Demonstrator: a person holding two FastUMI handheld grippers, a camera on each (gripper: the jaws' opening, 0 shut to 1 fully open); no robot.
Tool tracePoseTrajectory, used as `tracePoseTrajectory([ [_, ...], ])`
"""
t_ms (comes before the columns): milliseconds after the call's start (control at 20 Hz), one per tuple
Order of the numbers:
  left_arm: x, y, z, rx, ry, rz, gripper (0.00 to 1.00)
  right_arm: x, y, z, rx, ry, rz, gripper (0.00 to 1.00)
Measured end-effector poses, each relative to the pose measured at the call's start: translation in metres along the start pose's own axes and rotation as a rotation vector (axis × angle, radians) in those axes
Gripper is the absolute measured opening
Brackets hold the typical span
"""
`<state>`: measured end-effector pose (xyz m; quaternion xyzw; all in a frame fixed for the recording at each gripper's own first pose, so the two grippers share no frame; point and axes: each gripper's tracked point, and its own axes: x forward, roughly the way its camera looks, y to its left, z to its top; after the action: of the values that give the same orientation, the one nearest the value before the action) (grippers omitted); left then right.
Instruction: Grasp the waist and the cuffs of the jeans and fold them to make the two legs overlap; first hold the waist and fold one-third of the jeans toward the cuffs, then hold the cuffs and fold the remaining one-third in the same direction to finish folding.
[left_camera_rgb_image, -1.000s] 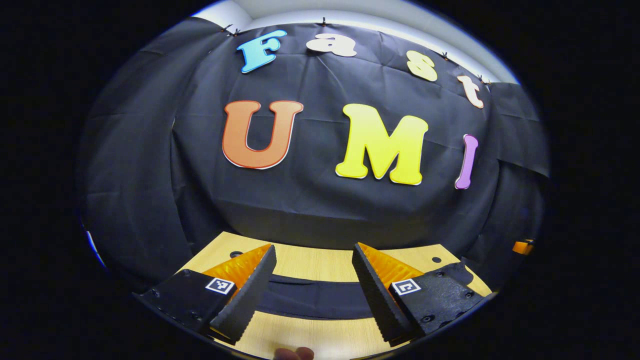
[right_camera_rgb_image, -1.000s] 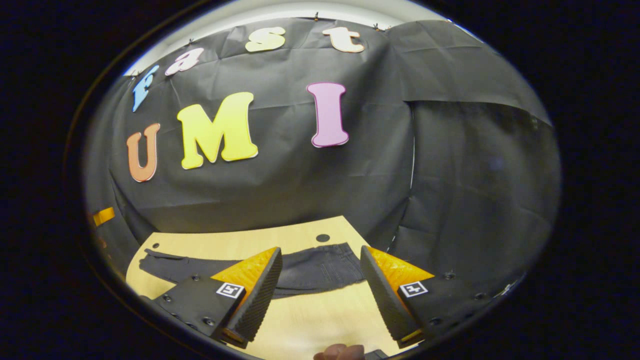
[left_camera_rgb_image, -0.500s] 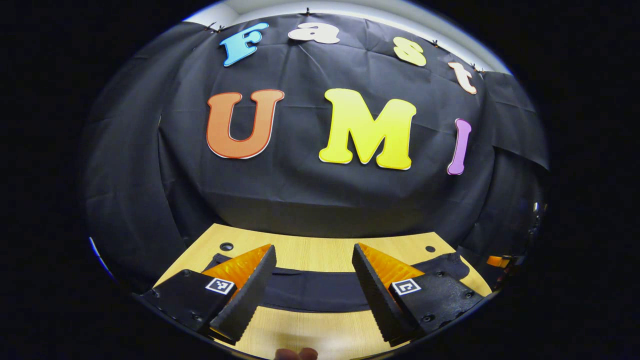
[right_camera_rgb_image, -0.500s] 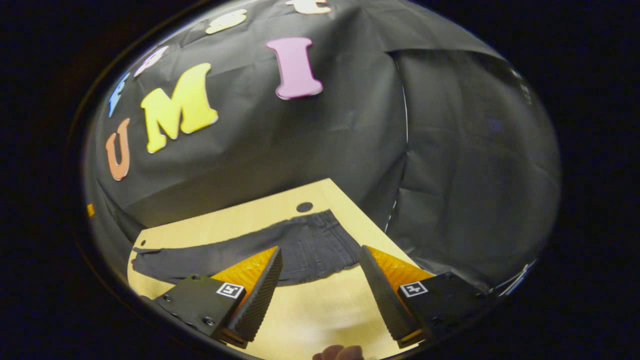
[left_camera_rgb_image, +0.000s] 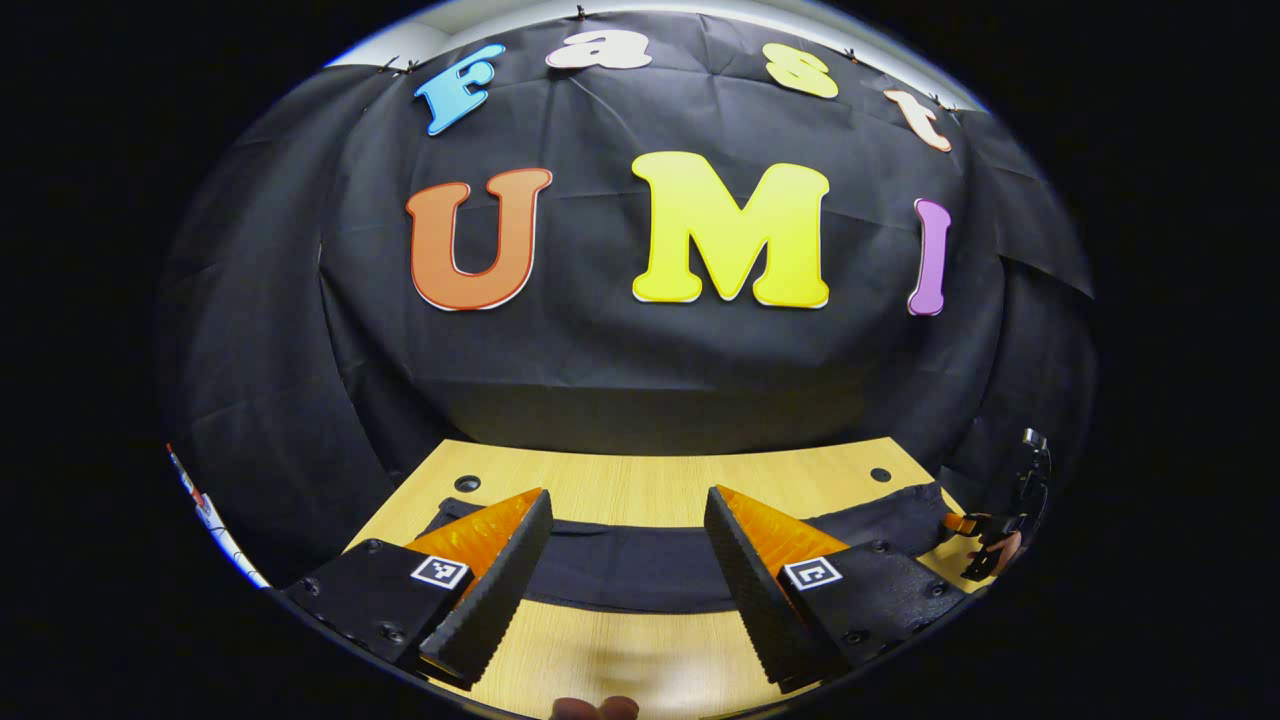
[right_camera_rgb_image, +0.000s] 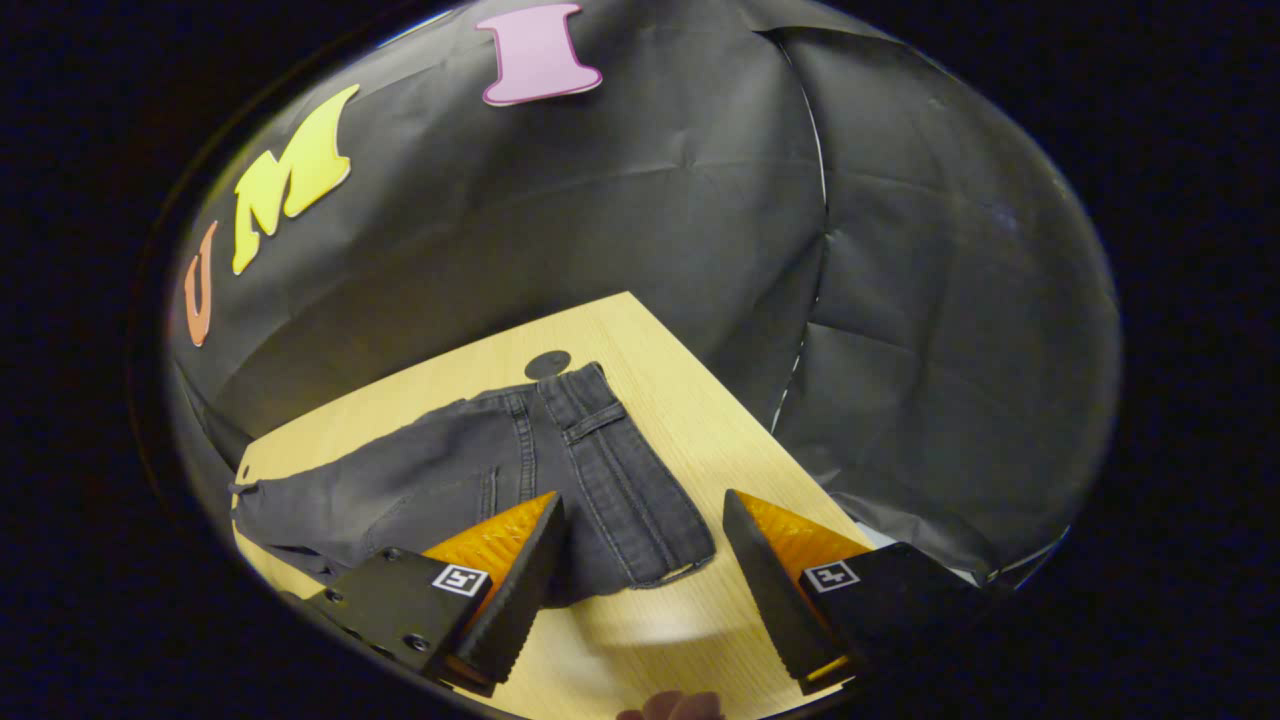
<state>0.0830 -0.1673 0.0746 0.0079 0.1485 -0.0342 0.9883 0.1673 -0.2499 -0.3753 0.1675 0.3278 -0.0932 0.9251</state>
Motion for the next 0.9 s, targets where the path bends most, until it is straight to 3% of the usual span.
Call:
tracePoseTrajectory([
  [200, 0.005, -0.001, -0.006, -0.015, 0.023, 0.014, 0.98, 0.013, 0.003, -0.009, 0.040, 0.033, 0.028, 0.98],
  [250, 0.007, 0.001, -0.010, -0.018, 0.033, 0.015, 0.98, 0.010, 0.001, -0.012, 0.042, 0.031, 0.033, 0.92],
  [350, 0.008, 0.003, -0.017, -0.033, 0.049, 0.020, 0.99, 0.013, 0.003, -0.013, 0.033, 0.041, 0.043, 0.92],
  [550, 0.007, 0.007, -0.025, -0.068, 0.069, 0.028, 0.99, 0.011, 0.016, -0.015, 0.109, 0.081, 0.098, 0.53],
  [700, 0.006, 0.013, -0.033, -0.087, 0.089, 0.035, 0.98, 0.009, 0.017, -0.012, 0.141, 0.093, 0.081, 0.25],
  [850, 0.004, 0.017, -0.034, -0.103, 0.087, 0.036, 0.99, 0.000, 0.022, -0.006, 0.114, 0.098, 0.039, 0.03],
  [900, 0.005, 0.020, -0.034, -0.101, 0.078, 0.038, 0.99, -0.005, 0.024, 0.001, 0.100, 0.088, 0.034, 0.07],
])
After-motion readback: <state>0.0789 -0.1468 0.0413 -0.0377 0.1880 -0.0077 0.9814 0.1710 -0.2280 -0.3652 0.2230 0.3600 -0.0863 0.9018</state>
